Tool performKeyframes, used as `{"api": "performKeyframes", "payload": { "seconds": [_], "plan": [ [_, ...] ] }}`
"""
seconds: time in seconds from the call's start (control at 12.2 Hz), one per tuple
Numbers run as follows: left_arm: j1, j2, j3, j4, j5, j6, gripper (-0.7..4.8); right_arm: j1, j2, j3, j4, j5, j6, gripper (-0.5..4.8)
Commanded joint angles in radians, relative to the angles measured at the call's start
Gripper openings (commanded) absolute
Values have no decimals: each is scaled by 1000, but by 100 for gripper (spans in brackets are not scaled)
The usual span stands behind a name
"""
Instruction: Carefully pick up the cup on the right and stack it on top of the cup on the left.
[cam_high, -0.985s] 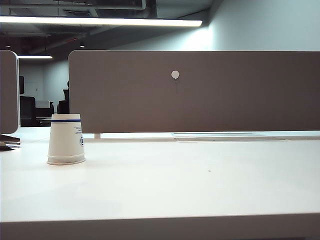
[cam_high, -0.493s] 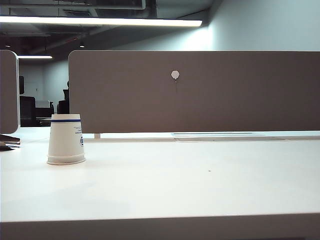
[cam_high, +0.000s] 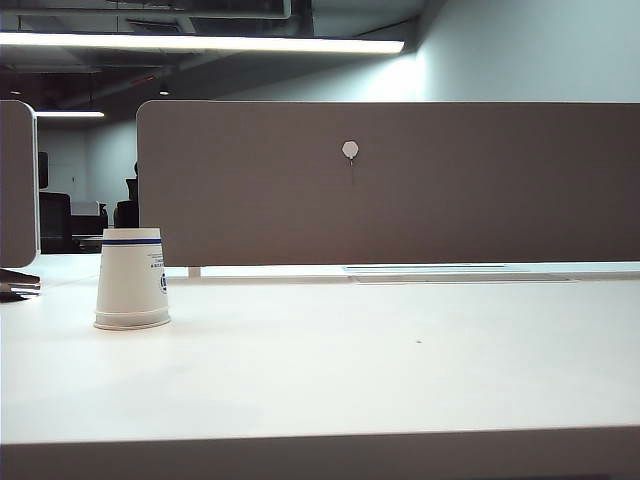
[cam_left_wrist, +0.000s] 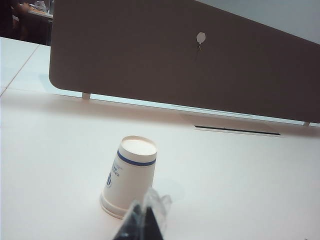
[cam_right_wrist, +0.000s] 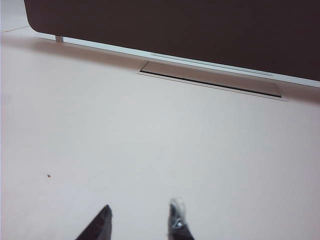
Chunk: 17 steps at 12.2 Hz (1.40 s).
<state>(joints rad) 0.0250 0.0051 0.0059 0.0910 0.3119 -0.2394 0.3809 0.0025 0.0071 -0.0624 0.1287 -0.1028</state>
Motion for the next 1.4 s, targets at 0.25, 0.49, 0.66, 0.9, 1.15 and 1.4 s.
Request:
{"api": "performKeyframes", "payload": {
  "seconds": [0.25,0.49,0.66,0.9,1.15,1.4],
  "plan": [
    [1,0,3,14,-78,30,-7,0,-2,-4,14,-3,2,148],
    [1,0,3,-5,-145,29,-6,0,-2,-4,14,-4,2,148],
    [0,0,3,-30,-189,31,-6,0,-2,-4,15,-5,2,148],
    [1,0,3,-29,-223,31,-6,0,-2,-4,14,-4,2,148],
    [1,0,3,-7,-274,31,-6,-2,-2,-4,-25,110,21,-2],
    [1,0,3,17,-274,31,-6,-2,-2,-4,-29,213,21,-5]
  ]
}}
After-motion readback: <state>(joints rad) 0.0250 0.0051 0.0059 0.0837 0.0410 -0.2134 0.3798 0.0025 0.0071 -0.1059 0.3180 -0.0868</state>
